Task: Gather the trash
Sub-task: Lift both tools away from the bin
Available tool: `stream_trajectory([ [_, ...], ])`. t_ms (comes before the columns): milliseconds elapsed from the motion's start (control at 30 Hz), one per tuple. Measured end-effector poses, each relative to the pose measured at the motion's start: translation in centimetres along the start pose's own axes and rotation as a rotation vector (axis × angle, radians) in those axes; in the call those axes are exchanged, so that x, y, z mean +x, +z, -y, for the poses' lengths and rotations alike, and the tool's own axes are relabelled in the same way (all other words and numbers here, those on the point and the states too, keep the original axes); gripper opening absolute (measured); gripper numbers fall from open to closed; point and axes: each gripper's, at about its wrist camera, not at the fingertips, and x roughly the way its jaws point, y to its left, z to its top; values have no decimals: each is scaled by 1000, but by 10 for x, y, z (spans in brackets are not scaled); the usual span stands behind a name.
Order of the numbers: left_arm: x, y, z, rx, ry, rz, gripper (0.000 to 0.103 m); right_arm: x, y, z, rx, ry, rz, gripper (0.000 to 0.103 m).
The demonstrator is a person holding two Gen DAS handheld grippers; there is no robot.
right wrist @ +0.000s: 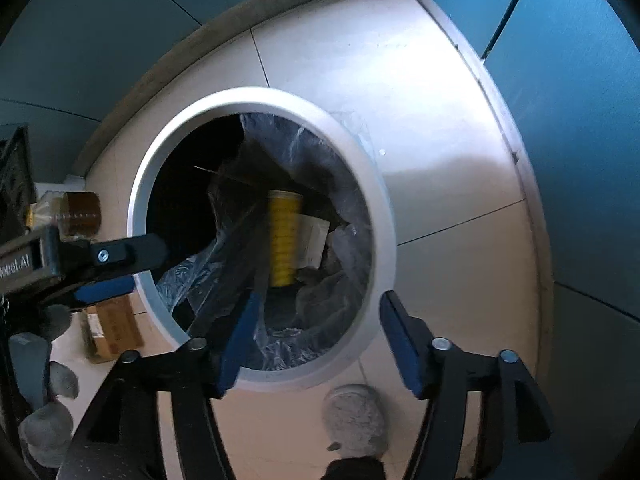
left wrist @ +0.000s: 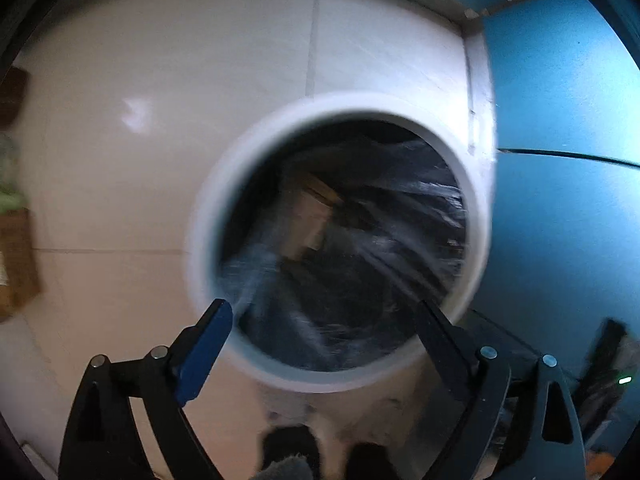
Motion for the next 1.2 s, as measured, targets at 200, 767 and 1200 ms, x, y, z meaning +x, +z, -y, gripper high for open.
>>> stream_trajectory([
  [200,-59,-36,7,60,245,236,94,-48,-15,-21,-78,-151,76,102],
  [767,-294,-167,43,32,315,376,94,-317,-82,-92,-150,-181,148,102],
  [1200,-453,-273,122,113,359,477,94,-550,-151,-70,-59,67,300,102],
])
